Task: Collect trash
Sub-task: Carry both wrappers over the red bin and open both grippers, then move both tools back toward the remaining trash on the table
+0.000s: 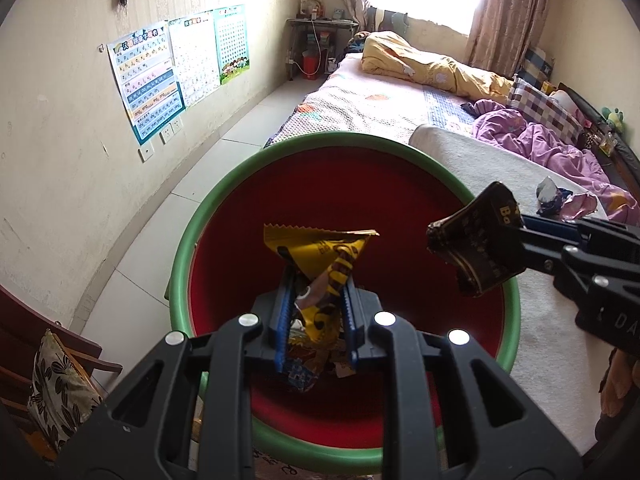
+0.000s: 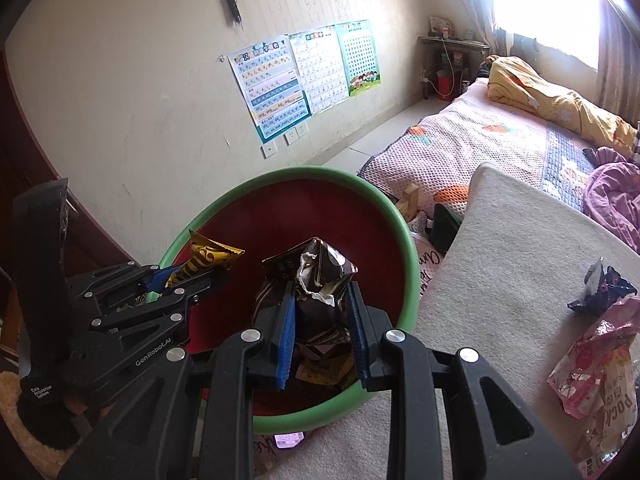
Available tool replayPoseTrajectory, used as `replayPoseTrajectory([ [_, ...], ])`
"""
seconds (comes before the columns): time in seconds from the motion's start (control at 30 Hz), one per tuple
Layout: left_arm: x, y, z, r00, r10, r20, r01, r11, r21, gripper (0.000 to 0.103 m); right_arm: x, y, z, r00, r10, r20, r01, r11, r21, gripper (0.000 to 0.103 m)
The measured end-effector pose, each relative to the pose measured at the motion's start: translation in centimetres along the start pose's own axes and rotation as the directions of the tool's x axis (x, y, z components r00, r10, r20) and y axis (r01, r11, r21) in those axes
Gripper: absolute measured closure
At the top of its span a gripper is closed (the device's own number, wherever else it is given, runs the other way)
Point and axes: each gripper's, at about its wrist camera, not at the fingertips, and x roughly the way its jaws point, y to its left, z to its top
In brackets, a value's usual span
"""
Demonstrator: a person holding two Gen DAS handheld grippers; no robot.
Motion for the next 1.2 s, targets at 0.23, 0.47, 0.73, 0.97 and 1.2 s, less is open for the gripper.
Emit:
replayPoseTrajectory([
  [0.23, 0.4, 0.6, 0.2, 1.000, 0.006, -0.008, -0.006, 1.000, -0.003, 0.082, 0.5, 0.5, 0.1, 1.000, -0.004, -0.008, 0.004, 1.000, -0.016, 0.079],
  [0.47, 0.5, 0.8, 0.2, 1.000, 0.014, -0.013, -0.014, 1.000, -0.022, 0.070, 0.4, 0.7, 0.1, 1.000, -0.004, -0.004, 0.004, 1.000, -0.018, 0.077],
  [0.73, 0.1, 1.0, -0.1, 0.999, 0.039, 0.008, -0.039, 0.999, -0.038, 0.040, -1.1, 0.1, -0.3, 1.000, -0.001, 0.026, 0.001, 1.000, 0.001, 0.053],
  [0.97, -0.9, -0.9, 0.1, 0.999, 0.013, 0.049, -0.012, 0.999, -0.033, 0.037, -5.5, -6.2, -1.6, 0.982, -0.183, 0.051, 0.180, 0.982, 0.054, 0.046],
  [1.2, -1.8, -5.2, 0.4, 0.996, -0.029, 0.085, 0.029, 1.000, 0.005, 0.034, -9.3, -17.0, -4.9, 0.898, -0.437, -0.056, 0.440, 0.883, 0.165, 0.040],
])
